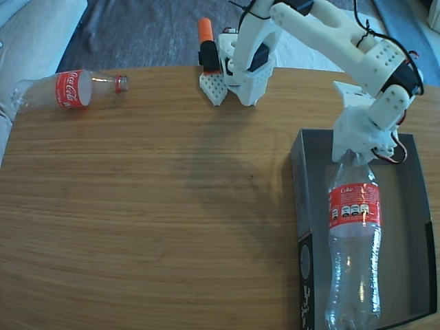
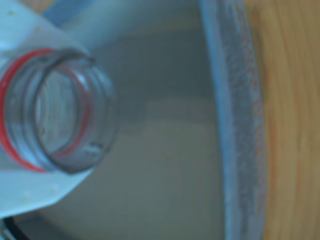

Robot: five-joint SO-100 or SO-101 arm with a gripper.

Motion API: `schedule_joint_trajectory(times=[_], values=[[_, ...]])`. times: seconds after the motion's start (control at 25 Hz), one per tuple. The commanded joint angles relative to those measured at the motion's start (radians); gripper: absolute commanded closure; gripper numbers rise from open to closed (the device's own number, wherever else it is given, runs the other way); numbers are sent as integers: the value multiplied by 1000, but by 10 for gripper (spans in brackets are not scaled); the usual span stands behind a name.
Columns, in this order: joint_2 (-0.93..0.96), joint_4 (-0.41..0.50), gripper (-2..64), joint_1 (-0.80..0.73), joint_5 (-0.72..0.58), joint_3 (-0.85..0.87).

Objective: Grasp the bottles and put them in the box.

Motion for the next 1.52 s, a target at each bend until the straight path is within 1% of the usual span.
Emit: schedule_joint_trajectory(times=[0.0,0.08,0.48,0.68,0.8,1.04,1.2,1.48], values=[[61,-20,619,-9,8,-3],[64,-37,619,-11,8,14],[77,-40,619,-21,-3,69],[77,-81,619,-20,-3,109],[77,-100,619,-21,-3,112],[75,-104,618,-21,-5,114],[77,-133,617,-21,-5,132],[77,-133,617,-21,-5,132]])
